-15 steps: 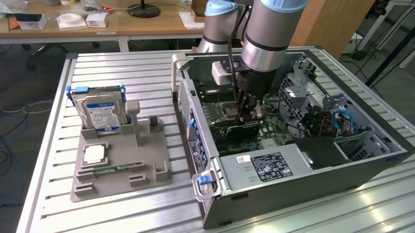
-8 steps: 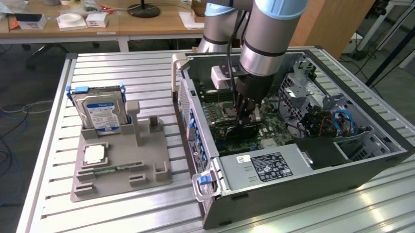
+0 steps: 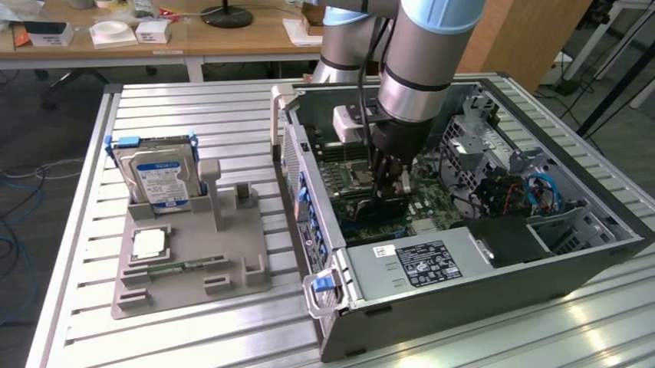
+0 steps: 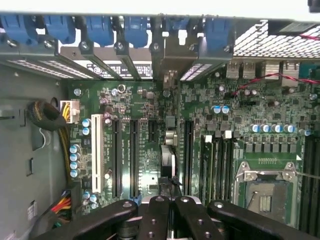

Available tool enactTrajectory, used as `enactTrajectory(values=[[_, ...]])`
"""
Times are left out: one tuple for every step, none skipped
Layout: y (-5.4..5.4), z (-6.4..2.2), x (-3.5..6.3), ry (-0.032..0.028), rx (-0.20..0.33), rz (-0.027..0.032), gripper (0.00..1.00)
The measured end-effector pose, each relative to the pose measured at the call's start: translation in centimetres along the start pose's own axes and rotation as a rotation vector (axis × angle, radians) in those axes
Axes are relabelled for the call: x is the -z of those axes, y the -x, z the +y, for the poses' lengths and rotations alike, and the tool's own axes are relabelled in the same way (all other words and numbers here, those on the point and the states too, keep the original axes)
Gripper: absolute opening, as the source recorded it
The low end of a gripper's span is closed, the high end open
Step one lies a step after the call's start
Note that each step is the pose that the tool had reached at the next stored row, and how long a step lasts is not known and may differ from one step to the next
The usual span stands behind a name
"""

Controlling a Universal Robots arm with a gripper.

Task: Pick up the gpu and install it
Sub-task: 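Press down on the gpu until it lock into place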

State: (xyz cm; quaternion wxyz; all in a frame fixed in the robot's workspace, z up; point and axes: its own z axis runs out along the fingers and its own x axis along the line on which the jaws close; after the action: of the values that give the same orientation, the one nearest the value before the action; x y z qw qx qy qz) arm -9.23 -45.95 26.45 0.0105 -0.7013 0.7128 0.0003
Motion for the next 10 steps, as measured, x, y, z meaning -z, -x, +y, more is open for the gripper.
enactTrajectory(values=[[0.0,0.00,0.40,0.0003,0.000,0.0005,0.11],[0.0,-0.01,0.80,0.0003,0.000,0.0006,0.11],[0.0,0.01,1.15,0.0004,0.000,0.0007,0.11],[0.0,0.06,1.42,0.0003,0.000,0.0006,0.11],[0.0,0.13,1.63,0.0004,0.000,0.0008,0.11],[0.0,0.22,1.81,0.0004,0.000,0.0008,0.11],[0.0,0.31,1.92,0.0004,0.000,0.0006,0.11],[0.0,0.40,2.02,0.0005,0.000,0.0007,0.11],[0.0,0.54,2.14,0.0008,0.000,0.0007,0.11],[0.0,0.73,2.23,0.0013,0.000,0.0006,0.11]])
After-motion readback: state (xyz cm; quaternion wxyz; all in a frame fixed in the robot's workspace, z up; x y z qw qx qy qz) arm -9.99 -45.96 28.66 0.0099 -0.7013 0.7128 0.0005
